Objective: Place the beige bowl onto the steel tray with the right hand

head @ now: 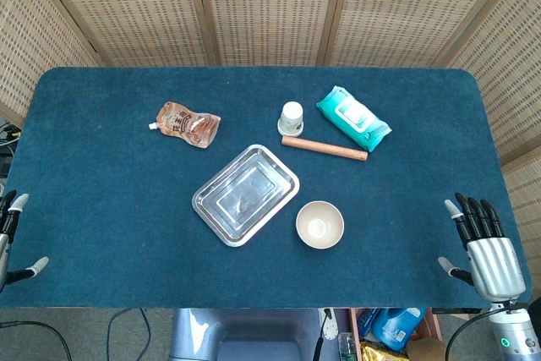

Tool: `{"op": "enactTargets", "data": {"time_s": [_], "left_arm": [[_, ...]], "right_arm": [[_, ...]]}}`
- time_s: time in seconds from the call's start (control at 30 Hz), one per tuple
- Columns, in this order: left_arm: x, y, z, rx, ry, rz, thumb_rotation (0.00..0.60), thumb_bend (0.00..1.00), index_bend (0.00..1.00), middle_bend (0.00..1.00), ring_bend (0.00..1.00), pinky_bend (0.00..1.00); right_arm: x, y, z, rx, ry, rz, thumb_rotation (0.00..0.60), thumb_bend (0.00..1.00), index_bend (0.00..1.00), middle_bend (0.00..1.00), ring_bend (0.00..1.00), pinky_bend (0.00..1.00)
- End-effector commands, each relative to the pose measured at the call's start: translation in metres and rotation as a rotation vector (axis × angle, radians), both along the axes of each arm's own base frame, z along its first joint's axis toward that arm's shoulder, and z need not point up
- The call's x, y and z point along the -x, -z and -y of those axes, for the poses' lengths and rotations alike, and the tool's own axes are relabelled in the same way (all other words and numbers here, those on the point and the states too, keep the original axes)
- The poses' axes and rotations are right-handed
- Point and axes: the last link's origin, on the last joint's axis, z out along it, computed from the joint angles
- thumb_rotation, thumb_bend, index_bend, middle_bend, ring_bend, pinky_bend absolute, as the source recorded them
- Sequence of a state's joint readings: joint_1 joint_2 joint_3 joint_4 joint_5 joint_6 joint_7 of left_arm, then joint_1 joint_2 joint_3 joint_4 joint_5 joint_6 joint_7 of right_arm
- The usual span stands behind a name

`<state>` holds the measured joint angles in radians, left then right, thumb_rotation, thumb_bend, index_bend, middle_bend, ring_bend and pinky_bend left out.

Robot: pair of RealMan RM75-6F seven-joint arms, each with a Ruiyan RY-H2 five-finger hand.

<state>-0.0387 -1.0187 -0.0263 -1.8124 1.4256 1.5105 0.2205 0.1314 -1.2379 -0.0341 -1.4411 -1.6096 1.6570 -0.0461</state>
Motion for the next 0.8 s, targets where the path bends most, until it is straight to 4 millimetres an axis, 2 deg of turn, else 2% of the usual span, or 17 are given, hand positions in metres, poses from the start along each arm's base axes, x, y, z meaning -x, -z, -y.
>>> {"op": "enactTargets", "data": {"time_s": [0.03,0.13,0.33,0.47,0.53,0.67,0.8], "left_arm": [[0.0,0.001,0.0,0.0,0.002,-0.002,0.6,0.0,0.0,0.0,0.0,0.0],[0.0,0.001,-0.001,-0.003,0.006,0.002,0.6,0.0,0.0,0.0,0.0,0.0],[0.002,0.002,-0.007,-0.006,0.015,0.0,0.6,0.0,0.0,0.0,0.0,0.0],[0.006,0.008,-0.013,0.01,0.006,-0.001,0.6,0.0,0.0,0.0,0.0,0.0],[0.009,0.011,-0.018,0.013,-0.006,-0.001,0.6,0.0,0.0,0.0,0.0,0.0],[0.014,0.014,-0.023,0.013,-0.03,-0.017,0.6,0.0,0.0,0.0,0.0,0.0],[0.019,0.018,-0.028,0.023,-0.057,-0.022,0.6,0.0,0.0,0.0,0.0,0.0]], "right_arm": [[-0.001,0.002,0.0,-0.003,-0.016,0.024,0.6,0.0,0.0,0.0,0.0,0.0],[-0.002,0.008,0.0,-0.039,-0.045,0.075,0.6,0.0,0.0,0.0,0.0,0.0],[-0.006,0.034,0.014,-0.176,-0.097,0.042,0.6,0.0,0.0,0.0,0.0,0.0],[-0.024,0.061,0.033,-0.352,-0.134,-0.003,0.6,0.0,0.0,0.0,0.0,0.0],[-0.037,0.081,0.044,-0.421,-0.168,-0.072,0.6,0.0,0.01,0.0,0.0,0.0],[-0.053,0.107,0.059,-0.467,-0.209,-0.153,0.6,0.0,0.07,0.0,0.0,0.0],[-0.061,0.125,0.07,-0.485,-0.207,-0.174,0.6,0.0,0.16,0.0,0.0,0.0]]}}
